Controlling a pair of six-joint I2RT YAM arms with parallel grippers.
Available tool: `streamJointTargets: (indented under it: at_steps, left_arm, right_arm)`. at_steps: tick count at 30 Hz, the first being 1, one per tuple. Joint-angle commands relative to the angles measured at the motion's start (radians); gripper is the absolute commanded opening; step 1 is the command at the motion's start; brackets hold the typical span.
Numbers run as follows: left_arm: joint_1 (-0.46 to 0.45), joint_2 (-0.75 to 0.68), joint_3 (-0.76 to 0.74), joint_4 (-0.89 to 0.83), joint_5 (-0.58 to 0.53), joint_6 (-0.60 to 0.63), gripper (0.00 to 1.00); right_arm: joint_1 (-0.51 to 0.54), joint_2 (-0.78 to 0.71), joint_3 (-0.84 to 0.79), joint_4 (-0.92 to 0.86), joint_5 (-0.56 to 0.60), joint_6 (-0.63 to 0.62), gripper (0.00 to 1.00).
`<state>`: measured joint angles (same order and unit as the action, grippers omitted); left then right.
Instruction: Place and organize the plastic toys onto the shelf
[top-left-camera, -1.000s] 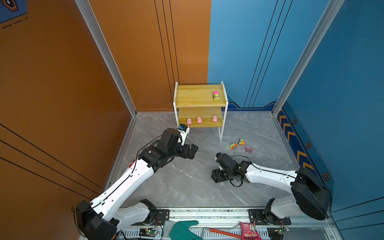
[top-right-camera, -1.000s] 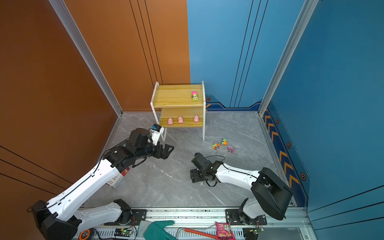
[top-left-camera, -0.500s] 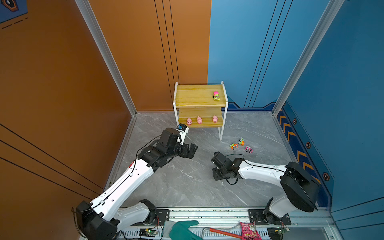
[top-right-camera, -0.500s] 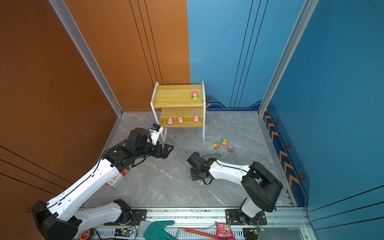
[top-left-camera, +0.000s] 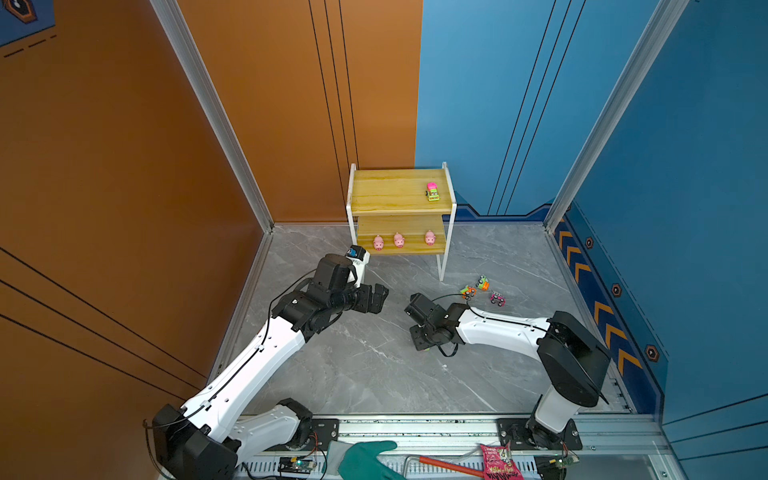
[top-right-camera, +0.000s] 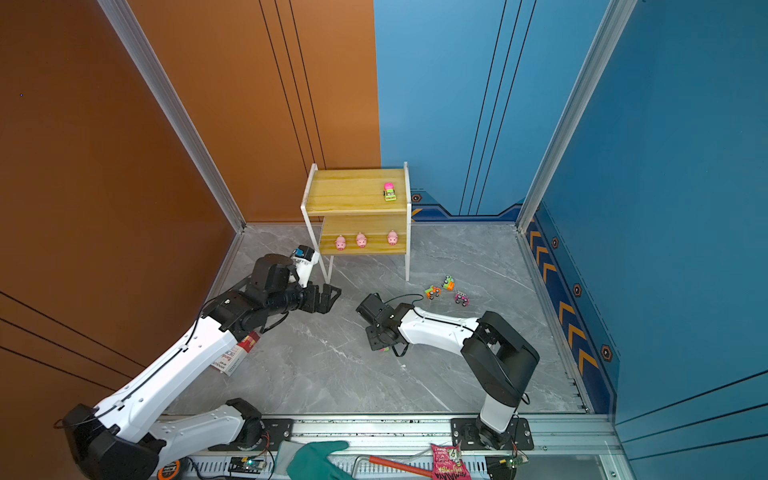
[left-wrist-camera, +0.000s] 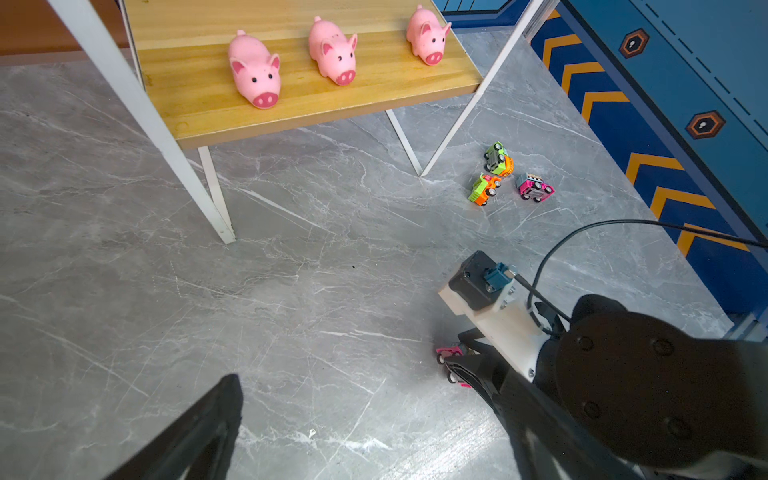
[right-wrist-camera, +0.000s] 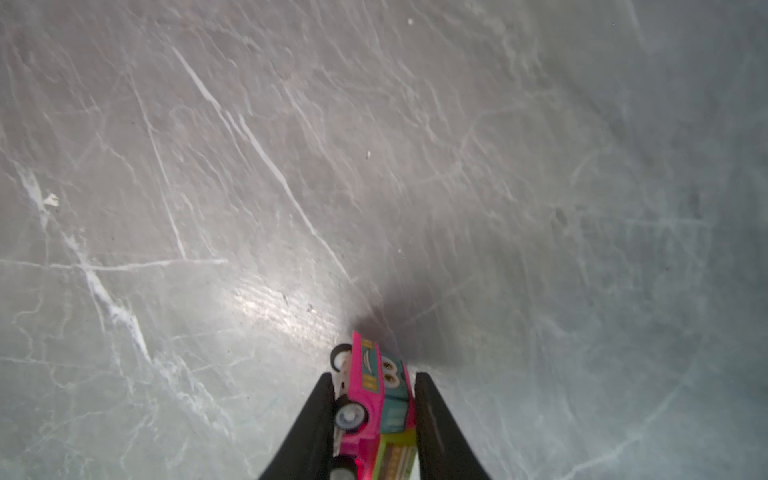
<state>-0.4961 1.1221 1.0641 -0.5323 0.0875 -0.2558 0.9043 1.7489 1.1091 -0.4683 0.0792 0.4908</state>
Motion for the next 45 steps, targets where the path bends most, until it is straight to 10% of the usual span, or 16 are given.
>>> streamJointTargets:
  at_steps: [1,10,23,31,45]
  left_arm:
    - [0.02,-0.019,-0.017,-0.005,-0.003,-0.008,0.98]
    - [0.053,-0.03,-0.027,-0.018,-0.061,-0.032,0.98]
    - [-0.046,-0.023,-0.136,-0.073,-0.204,-0.177,0.98]
    - [-0.31,0.167,-0.077,-0.086,-0.394,-0.375,0.98]
    - [-0.4,0.637,0.255,-0.178,-0.408,-0.662,0.98]
  right_arm:
    - [0.002,0.063,0.084,-0.033,0.048,-0.074,0.33]
    - [-0.028,0.164,0.22,0.029,-0.008,-0.127,0.43]
    - [-0.186,-0.213,-0.135,0.341,-0.066,-0.073,0.61]
    - [-0.275,-0.387,-0.317,0.355,0.042,-0.063,0.65]
    - [-0.348,-0.625,-0.571,0.481,0.03,-0.052,0.69]
